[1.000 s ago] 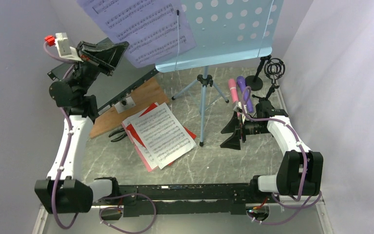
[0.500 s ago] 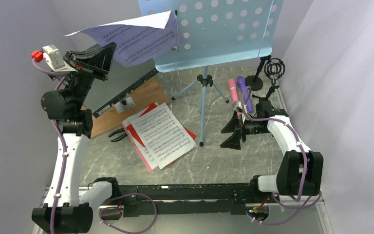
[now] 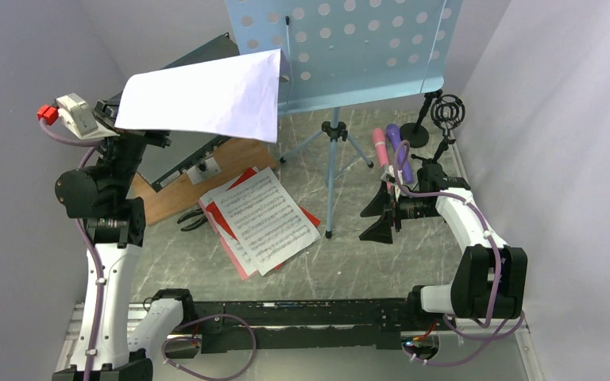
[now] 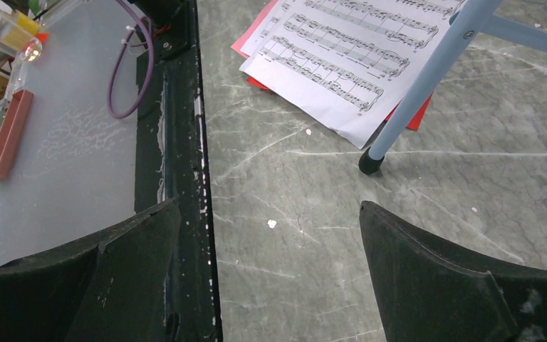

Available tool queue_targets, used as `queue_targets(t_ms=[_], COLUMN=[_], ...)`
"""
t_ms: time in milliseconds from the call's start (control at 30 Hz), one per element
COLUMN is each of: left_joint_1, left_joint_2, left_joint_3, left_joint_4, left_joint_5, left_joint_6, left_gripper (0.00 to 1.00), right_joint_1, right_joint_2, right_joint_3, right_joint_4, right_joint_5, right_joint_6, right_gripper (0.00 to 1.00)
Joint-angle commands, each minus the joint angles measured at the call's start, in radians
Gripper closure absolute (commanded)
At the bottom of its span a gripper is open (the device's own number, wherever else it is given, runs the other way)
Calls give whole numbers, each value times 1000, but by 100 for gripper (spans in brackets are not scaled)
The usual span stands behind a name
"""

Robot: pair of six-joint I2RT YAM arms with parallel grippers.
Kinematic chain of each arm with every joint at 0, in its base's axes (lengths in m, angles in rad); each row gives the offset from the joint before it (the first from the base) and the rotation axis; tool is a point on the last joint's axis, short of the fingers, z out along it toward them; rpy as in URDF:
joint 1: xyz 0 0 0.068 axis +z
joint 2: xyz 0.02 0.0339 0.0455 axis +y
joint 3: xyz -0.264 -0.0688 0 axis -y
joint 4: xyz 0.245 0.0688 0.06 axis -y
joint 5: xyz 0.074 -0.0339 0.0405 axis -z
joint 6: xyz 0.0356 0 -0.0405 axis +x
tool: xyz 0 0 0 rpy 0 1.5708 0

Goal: Pack up the instrument practice props
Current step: Pick up the sheet music from the music stand.

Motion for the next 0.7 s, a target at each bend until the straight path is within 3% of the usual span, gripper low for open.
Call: queue_targets(t_ms=[0,667], left_joint_1=[-2,-2], left_joint_2=[-30,-134], left_joint_3=[-17,-39], left_joint_4=[-36,-173], left_joint_5=[-22,-49], left_joint_6=[26,66], left_gripper=[100,100], right_joint_1=[4,3], right_joint_2=[3,8], right_joint_3=[32,32], right_joint_4=[-3,0], right_joint_5=[-10,-8], right_joint_6=[-33,-30], right_gripper=[0,0])
